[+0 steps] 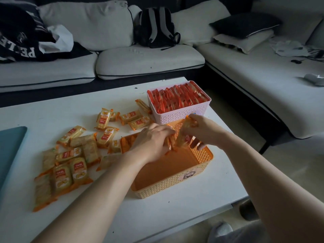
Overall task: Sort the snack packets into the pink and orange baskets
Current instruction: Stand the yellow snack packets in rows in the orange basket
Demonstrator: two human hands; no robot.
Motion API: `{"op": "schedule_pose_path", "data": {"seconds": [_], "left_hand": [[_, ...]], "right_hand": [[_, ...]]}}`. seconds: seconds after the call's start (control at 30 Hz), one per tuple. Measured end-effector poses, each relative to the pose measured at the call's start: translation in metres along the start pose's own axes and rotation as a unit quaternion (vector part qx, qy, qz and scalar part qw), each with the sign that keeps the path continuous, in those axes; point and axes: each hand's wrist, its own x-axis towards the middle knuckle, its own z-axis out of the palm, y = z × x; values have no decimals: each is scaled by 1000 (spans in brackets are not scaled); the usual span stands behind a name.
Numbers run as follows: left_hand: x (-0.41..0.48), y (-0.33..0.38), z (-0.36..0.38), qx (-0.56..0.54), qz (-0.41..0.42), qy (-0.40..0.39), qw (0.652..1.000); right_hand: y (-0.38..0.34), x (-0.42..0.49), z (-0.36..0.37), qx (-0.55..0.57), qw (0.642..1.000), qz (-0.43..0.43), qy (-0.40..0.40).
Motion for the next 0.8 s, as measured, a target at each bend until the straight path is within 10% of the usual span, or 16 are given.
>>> {"op": "schedule_pose_path", "data": {"seconds": [0.37, 0.63, 0.8], "left_hand": [[7, 11, 6, 15, -60, 13, 998], [12, 8, 16, -95, -35, 78, 992], [9, 11, 9, -74, -27, 76, 994]], "right_hand": [[-1, -1, -11, 230, 964, 125, 42], [-5, 2, 2, 129, 981, 141, 31], [-10, 5, 14, -202, 972, 81, 92]]}}
